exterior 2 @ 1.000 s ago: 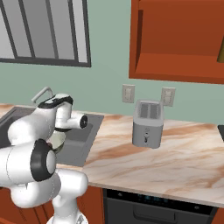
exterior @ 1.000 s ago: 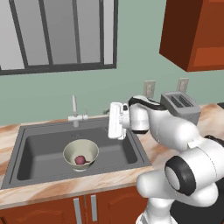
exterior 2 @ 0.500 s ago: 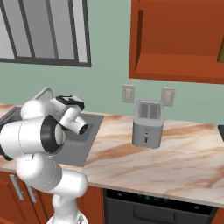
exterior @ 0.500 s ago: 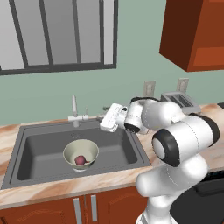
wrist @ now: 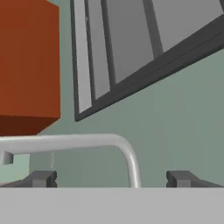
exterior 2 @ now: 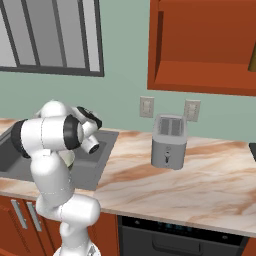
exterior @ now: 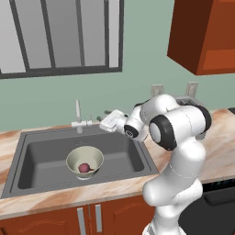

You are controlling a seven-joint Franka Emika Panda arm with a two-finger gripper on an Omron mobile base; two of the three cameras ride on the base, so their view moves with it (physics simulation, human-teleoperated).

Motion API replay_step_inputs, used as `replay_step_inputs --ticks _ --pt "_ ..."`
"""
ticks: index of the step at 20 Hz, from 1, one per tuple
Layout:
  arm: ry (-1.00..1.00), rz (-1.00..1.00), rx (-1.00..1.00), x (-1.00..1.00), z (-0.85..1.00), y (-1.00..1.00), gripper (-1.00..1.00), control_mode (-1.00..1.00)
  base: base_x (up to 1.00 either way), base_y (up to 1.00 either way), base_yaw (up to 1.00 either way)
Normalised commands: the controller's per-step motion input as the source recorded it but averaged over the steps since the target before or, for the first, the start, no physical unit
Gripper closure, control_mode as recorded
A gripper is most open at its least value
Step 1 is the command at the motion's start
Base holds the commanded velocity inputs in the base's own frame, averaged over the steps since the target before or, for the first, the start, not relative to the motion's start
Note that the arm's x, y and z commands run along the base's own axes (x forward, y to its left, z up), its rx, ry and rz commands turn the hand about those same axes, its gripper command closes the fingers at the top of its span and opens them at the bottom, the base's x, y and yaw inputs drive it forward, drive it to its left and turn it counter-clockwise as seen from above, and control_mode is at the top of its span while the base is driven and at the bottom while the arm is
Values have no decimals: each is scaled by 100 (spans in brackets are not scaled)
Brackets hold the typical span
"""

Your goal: Pick the onion from the cabinet and place it in the bowl. Then pick the bowl and place it in the sink. Then turn on the sink facuet.

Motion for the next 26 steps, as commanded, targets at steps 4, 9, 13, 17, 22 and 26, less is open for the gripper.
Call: replay_step_inputs --ticks 4,9,13,17,22,26 --pt "5 0 0 48 -3 20 -100 -100 0 0 0" --pt "2 -2 -2 55 -12 17 -100 -100 0 0 0" --pt "11 0 -11 62 -26 15 -100 -100 0 0 0" --pt "9 0 -8 50 -42 1 -100 -100 0 0 0" --pt "3 -1 -6 50 -33 0 -100 -100 0 0 0" --pt "0 -4 -7 41 -24 7 -100 -100 0 0 0"
